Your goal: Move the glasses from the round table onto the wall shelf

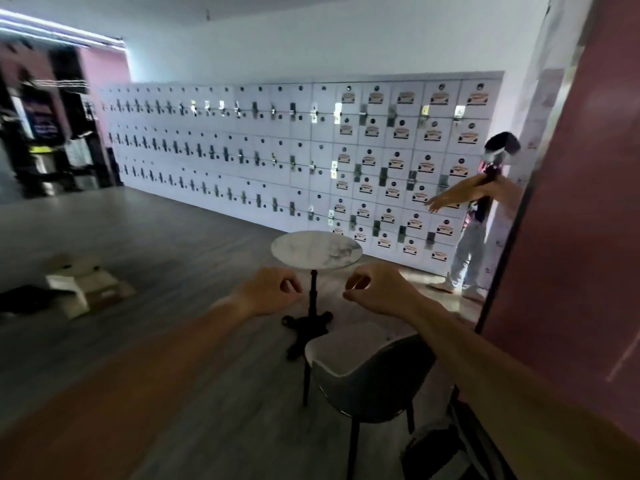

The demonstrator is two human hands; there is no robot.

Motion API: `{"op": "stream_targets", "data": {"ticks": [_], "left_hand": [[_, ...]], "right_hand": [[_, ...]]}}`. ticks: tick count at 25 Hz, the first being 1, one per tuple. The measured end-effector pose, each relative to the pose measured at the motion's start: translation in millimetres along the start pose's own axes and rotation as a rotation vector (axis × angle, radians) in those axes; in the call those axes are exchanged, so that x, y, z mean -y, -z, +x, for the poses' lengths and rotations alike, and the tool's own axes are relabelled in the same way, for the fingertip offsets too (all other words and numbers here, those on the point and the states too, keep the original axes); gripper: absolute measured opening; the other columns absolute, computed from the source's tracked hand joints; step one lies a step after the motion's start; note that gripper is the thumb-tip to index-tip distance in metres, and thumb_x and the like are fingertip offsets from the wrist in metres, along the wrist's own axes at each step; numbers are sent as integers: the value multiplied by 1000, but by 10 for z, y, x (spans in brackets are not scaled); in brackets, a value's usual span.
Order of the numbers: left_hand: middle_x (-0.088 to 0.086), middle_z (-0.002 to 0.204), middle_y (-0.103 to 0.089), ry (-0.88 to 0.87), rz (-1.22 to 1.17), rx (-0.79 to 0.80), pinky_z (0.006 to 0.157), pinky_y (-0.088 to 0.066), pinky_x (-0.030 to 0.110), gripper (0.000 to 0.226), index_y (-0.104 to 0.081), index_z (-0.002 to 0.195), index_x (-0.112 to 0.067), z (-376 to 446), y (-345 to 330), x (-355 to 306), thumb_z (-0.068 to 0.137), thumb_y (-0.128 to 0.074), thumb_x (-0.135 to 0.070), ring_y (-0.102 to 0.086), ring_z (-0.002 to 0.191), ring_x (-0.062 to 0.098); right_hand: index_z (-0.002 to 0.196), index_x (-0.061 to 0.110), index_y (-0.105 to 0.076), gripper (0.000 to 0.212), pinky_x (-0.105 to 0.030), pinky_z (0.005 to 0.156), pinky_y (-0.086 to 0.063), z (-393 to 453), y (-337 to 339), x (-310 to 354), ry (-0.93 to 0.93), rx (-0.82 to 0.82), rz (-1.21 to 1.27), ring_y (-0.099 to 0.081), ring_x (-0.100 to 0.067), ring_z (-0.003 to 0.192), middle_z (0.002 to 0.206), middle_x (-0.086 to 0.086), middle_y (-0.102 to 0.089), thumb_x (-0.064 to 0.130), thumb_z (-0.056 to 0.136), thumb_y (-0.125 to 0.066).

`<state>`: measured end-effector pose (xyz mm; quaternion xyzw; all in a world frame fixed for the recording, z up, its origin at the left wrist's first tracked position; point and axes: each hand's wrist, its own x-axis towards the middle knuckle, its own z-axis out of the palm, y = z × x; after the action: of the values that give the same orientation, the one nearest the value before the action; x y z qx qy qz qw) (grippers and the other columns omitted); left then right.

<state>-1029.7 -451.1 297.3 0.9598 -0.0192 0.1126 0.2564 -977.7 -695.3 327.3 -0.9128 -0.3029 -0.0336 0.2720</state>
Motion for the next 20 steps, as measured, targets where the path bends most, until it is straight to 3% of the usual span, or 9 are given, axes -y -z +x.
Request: {"op": "stream_targets", "data": {"ticks": [8, 12, 15, 20], "left_hand": [[-14, 74, -72, 149, 29, -38, 57, -40, 3, 7, -70, 77, -34, 1372, 409, 1247, 77, -75, -30, -62, 67, -11], [-13, 76, -73, 186, 28, -34, 62, -43, 9, 5, -70, 79, -32, 1955, 497, 1775, 79, -75, -30, -65, 68, -5], [-13, 75, -73, 180, 47, -58, 64, -48, 15, 3, -72, 80, -30, 2423, 469, 2167, 78, -74, -31, -65, 68, -4], [-18, 71, -66, 130, 11, 26, 57, -40, 3, 7, -75, 87, -24, 3469, 416, 2899, 80, -75, -26, -59, 61, -11]], "right_hand": [[79, 36, -64, 10, -33, 82, -54, 2265, -466, -100, 83, 117, 43, -64, -13, 88, 94, 6, -70, 38, 79, -74], [76, 35, -64, 10, -22, 67, -45, 3100, -789, -135, 122, 155, 28, -64, -11, 86, 90, 9, -69, 39, 78, -73], [78, 34, -65, 10, -24, 71, -51, 3653, -1047, -208, 100, 186, 64, -65, -8, 83, 88, 10, -70, 40, 75, -72], [81, 34, -66, 10, -27, 72, -52, 4698, -1358, -443, 38, 142, 3, -64, -10, 83, 92, 6, -71, 38, 78, -74]]}}
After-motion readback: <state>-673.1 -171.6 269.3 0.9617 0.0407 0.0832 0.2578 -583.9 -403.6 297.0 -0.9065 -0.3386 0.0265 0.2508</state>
